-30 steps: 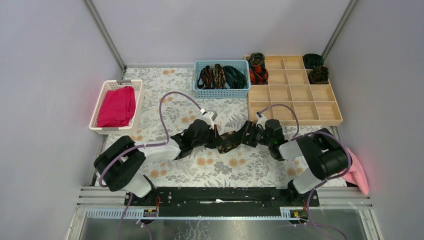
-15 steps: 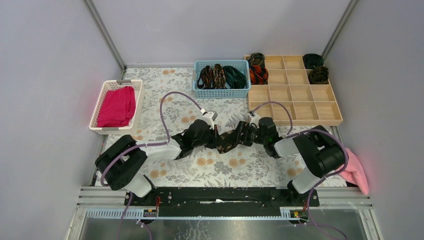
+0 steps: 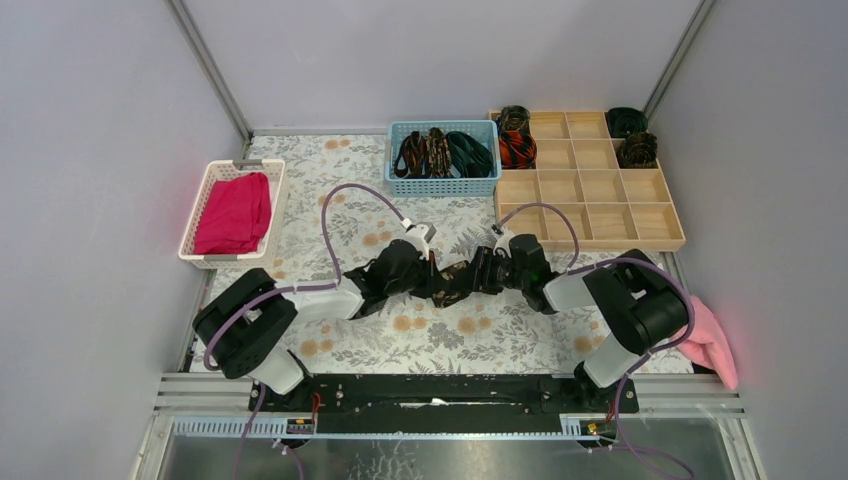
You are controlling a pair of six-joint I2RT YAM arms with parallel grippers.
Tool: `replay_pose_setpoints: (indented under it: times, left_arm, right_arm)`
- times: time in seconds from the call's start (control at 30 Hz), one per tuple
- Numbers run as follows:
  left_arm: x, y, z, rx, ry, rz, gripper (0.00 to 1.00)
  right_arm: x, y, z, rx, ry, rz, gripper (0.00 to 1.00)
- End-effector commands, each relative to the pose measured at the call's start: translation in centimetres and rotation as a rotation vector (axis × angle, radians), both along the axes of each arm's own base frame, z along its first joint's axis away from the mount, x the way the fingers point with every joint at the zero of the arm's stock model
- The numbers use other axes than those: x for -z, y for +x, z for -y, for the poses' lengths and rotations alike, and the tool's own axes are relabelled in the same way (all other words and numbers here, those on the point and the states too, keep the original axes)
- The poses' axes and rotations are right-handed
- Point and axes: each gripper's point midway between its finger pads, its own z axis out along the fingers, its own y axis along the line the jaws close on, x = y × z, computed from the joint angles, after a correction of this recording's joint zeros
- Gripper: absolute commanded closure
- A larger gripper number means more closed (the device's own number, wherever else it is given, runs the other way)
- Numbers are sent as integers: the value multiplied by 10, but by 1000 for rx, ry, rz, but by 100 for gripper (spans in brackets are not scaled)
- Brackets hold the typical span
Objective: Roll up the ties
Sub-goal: Pick up the tie at the center of the board.
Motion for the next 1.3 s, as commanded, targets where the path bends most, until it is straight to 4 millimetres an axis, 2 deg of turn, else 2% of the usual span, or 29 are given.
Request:
replay_pose_setpoints:
  times: [0.0, 0.07, 0.17, 0.23, 0.37, 0.47, 0.57, 0.63, 0.73, 0.87, 1.03, 1.27]
  left_arm:
    - [-12, 7, 9, 13, -26, 44, 100]
    - [-13, 7, 8, 11, -24, 48, 100]
    - [-17, 8, 8, 8, -26, 55, 100]
    - [-20, 8, 7, 6, -29, 60, 100]
    - [-32, 10, 1, -22, -30, 83, 100]
    - [-41, 21, -16, -128, 23, 101, 100]
    - [-38, 34, -42, -254, 112, 112, 100]
    - [-32, 41, -50, -285, 120, 99, 100]
    - [-28, 45, -44, -261, 62, 86, 100]
    - [-27, 51, -25, -206, 16, 83, 100]
    - [-23, 55, -12, -166, -3, 86, 100]
    - [-20, 53, 12, -84, -61, 52, 100]
  right_arm:
    - [61, -49, 29, -15, -196, -227, 52]
    - [60, -48, 29, -9, -199, -222, 58]
    - [56, -45, 30, 0, -199, -209, 63]
    - [53, -43, 29, 2, -198, -203, 73]
    - [48, -42, 27, 0, -191, -199, 84]
    - [44, -40, 27, 5, -188, -190, 95]
    - [41, -39, 27, 9, -189, -187, 100]
    - [37, -38, 26, 10, -182, -183, 100]
    - [33, -39, 26, 8, -187, -194, 100]
    - [22, -37, 26, 12, -186, -187, 100]
    - [-2, -30, 29, 17, -216, -150, 100]
    - [-31, -21, 50, 46, -365, -109, 100]
